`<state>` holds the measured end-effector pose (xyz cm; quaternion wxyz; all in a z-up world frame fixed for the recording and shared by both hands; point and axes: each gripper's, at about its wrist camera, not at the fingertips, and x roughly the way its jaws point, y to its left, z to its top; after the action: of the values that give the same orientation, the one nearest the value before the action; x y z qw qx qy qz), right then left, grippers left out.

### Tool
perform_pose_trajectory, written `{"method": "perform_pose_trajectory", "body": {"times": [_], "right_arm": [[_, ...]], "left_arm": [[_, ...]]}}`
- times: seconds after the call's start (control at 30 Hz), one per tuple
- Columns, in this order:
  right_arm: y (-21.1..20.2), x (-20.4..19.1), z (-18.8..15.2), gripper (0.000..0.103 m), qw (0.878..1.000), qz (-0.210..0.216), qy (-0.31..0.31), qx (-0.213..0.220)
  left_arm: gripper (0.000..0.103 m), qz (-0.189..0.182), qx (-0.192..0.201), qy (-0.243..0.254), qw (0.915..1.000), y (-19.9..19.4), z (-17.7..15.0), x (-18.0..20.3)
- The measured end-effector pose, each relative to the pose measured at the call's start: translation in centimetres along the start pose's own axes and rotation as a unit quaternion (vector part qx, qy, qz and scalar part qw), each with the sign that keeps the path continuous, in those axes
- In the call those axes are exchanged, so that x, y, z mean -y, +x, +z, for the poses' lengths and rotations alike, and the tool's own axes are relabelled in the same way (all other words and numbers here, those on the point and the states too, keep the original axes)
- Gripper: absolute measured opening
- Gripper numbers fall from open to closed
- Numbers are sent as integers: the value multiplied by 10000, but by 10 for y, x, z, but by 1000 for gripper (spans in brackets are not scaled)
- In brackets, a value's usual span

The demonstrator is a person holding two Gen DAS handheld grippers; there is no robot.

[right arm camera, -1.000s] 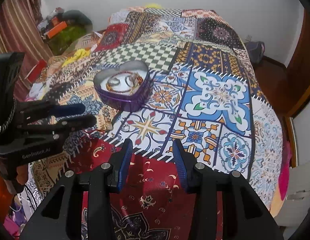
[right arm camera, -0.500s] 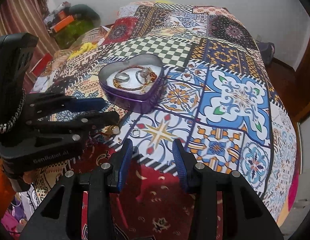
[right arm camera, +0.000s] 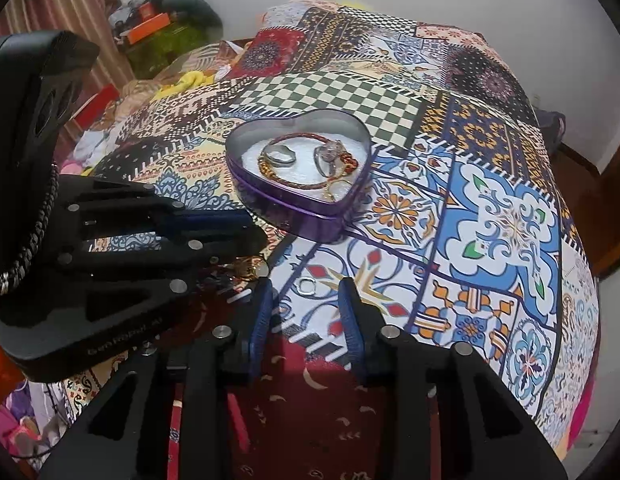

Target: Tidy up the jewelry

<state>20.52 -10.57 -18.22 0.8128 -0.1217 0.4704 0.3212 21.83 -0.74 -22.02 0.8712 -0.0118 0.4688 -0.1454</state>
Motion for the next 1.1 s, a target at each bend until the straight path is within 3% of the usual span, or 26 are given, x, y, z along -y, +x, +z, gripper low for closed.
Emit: {"method": "perform_pose_trajectory", "body": {"times": [0.13,0.57,1.1], "right_arm": [[3,-1,3,10,10000,29,-11,-21],[-7,3,2,8,9998,30,139,113],[-54,15,19,8,9966,-154,323,743]], "left_arm": [[9,-58,31,-32,10000,-4,0,0],[9,-68,312,-36,9995,-31,6,3],[9,187,980,9,9950,-85,25,3]]}}
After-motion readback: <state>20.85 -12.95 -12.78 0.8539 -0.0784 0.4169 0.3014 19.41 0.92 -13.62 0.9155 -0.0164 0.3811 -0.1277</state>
